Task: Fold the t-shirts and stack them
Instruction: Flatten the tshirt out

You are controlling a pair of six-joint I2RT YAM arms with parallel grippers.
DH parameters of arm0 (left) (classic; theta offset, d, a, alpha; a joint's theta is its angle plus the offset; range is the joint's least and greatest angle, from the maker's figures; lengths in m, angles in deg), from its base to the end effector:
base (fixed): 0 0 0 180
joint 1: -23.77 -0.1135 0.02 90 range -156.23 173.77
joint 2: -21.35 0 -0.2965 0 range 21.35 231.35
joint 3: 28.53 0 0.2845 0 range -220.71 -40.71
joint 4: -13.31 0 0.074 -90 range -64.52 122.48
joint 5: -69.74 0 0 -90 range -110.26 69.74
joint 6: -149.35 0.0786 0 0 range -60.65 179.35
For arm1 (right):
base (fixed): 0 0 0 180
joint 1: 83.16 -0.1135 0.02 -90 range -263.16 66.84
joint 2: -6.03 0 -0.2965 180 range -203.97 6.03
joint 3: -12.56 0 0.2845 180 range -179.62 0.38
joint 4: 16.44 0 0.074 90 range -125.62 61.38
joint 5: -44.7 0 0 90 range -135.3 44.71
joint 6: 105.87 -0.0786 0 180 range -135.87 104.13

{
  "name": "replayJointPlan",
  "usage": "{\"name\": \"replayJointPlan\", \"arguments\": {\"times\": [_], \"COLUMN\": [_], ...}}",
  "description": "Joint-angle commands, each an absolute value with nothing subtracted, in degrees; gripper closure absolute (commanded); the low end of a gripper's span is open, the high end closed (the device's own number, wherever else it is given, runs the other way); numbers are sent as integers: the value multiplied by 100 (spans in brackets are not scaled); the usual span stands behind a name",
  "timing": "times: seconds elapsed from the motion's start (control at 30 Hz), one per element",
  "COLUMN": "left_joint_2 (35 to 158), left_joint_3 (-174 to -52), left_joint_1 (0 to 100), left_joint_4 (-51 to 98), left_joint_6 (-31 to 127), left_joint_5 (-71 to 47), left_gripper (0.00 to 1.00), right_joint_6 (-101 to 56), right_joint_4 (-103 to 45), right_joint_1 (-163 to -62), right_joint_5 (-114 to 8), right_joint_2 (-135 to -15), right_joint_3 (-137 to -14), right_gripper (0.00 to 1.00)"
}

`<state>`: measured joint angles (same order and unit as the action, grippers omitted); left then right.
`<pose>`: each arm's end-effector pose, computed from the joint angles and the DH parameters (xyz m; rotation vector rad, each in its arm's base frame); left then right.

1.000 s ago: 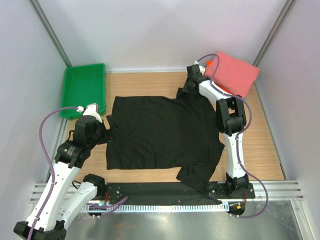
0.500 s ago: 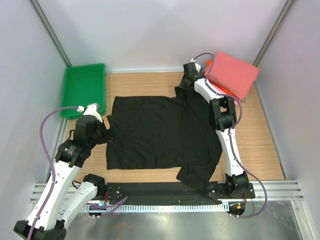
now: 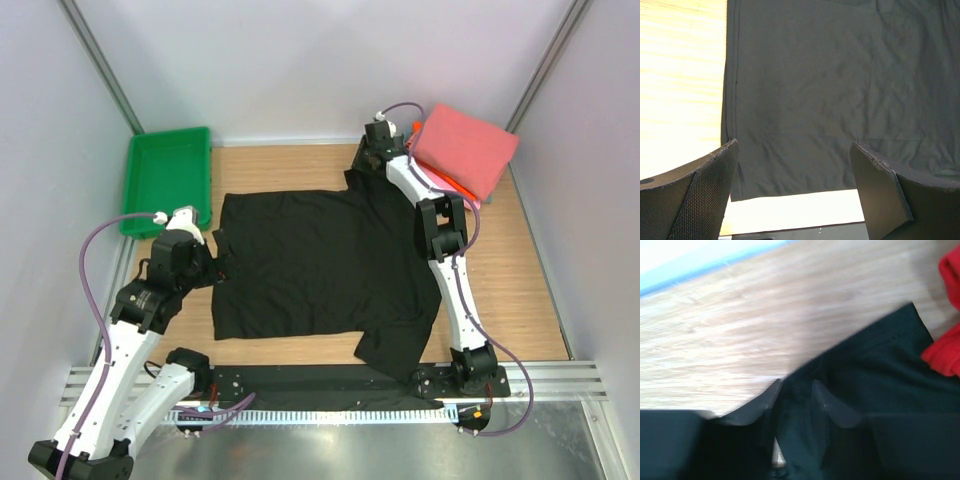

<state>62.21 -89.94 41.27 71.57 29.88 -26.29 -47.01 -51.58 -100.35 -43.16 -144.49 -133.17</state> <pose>0.1766 -0.0470 0.3143 -0.2917 2.2262 -0.3306 0.6491 0.1977 0.1377 0.2991 2.2798 0.4004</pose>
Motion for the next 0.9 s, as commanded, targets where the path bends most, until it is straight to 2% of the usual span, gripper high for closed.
{"name": "replayJointPlan", "arguments": {"times": [0.0,0.1,0.17,0.23,0.33,0.37,0.4,0.43,0.47,0.53,0.57,0.67,0.73,0.87], "left_joint_2": [6204,6195,6160,6134,6221,6300,6440,6520,6573,6512,6425,5968,6097,6415], "left_joint_3": [-8975,-8984,-9019,-9002,-8949,-9080,-9168,-9238,-9291,-9178,-8899,-8037,-7642,-7543], "left_joint_1": [4091,4091,4091,4091,4091,4100,4100,4091,4091,4091,4082,4126,4249,5537], "left_joint_4": [7004,7013,7004,6934,6968,7108,7467,7679,7872,8155,8112,7927,8049,8488], "left_joint_6": [3061,3070,3113,3131,3000,2895,2563,2360,2079,1317,1060,153,-32,-1074], "left_joint_5": [-2738,-2765,-2747,-2625,-2423,-2465,-2475,-2510,-2519,-2318,-2064,-1675,-1893,-2947], "left_gripper": [8,7,0,0,0,0,0,0,0,3,5,8,9,7], "right_joint_6": [-4444,-4365,-4312,-4286,-4399,-4539,-4619,-4689,-4847,-4988,-5137,-5848,-6358,-6580], "right_joint_4": [-5024,-5085,-5216,-5436,-5420,-5341,-5131,-5068,-5085,-5277,-5514,-5665,-5735,-6173], "right_joint_1": [-10021,-10004,-10012,-10021,-10065,-10100,-10144,-10301,-10416,-10749,-11125,-11942,-12208,-12500], "right_joint_5": [-4398,-4354,-4406,-4459,-4459,-4407,-4372,-4180,-4030,-3731,-3477,-3431,-3422,-3273], "right_joint_2": [-14015,-13367,-13005,-12206,-10503,-10028,-9553,-8548,-8120,-7250,-6506,-5292,-4770,-3881], "right_joint_3": [-13848,-13805,-13647,-13323,-11779,-10634,-10014,-8885,-8378,-7141,-6777,-5440,-4669,-4049], "right_gripper": [52,32,28,25,21,20,16,14,6,4,3,4,4,4]}}
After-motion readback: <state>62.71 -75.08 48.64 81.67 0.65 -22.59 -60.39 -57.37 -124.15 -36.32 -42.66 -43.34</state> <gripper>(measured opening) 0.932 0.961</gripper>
